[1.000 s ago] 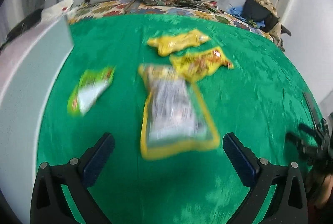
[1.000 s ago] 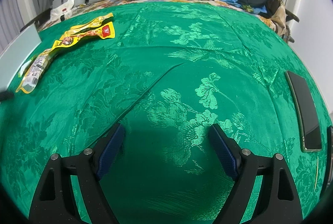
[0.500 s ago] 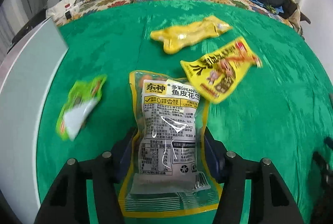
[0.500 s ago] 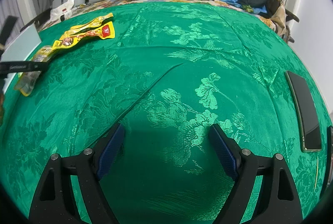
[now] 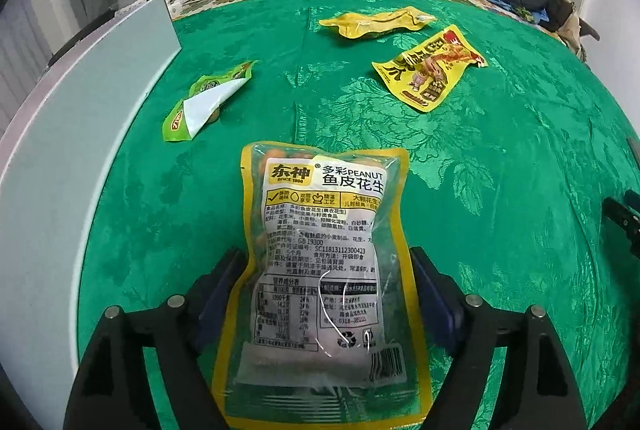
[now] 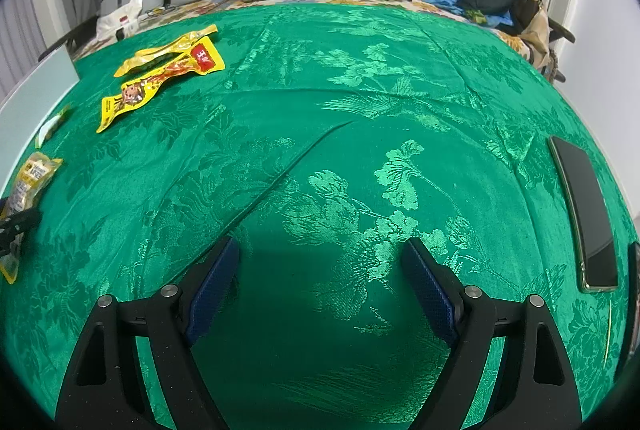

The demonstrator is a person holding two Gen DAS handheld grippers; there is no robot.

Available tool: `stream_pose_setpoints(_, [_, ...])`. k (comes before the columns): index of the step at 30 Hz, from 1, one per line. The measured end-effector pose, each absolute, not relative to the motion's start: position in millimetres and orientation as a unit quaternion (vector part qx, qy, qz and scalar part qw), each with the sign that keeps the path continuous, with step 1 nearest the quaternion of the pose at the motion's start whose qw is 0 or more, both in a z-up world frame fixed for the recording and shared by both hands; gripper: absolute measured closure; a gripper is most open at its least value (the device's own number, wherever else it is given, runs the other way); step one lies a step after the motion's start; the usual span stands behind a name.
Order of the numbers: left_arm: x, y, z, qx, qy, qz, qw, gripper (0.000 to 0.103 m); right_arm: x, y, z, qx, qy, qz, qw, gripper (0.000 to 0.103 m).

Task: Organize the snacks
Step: 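Lift the peanut bag off the table with the left tool, then grasp the yellow chicken-feet packet with right tool while left tool holds the peanut bag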

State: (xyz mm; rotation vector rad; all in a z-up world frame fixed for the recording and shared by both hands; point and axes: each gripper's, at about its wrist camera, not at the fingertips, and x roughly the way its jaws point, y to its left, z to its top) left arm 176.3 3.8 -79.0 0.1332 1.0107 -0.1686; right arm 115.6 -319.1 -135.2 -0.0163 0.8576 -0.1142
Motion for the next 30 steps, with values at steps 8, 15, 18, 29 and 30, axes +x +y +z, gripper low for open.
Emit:
stream_pose_setpoints(8, [179,12,-86,0.058,0.468,-0.072,0.879,0.001,116,-319,-135,-0.008,0.416,-0.055,0.908,0.016])
stream_pose_setpoints(15, [180,18,-88,0.038,0.453,-0.079,0.887,0.0,116,-319,-135,-0.008,0.416,-0.056,0.908,0.016])
stream_pose_setpoints(18, [179,18,-88,0.038,0.453,-0.079,0.887,0.0,116,-319,-135,-0.009,0.416,-0.056,0.908,0.016])
stream_pose_setpoints(29, [179,17,-89,0.038,0.453,-0.079,0.887,0.0,152,-299,-120,0.047,0.465,-0.049,0.883,0.018])
stream_pose_setpoints(30, [179,17,-89,0.038,0.453,-0.079,0.887,0.0,168,-285,-112,0.07,0.464,-0.031,0.883,0.018])
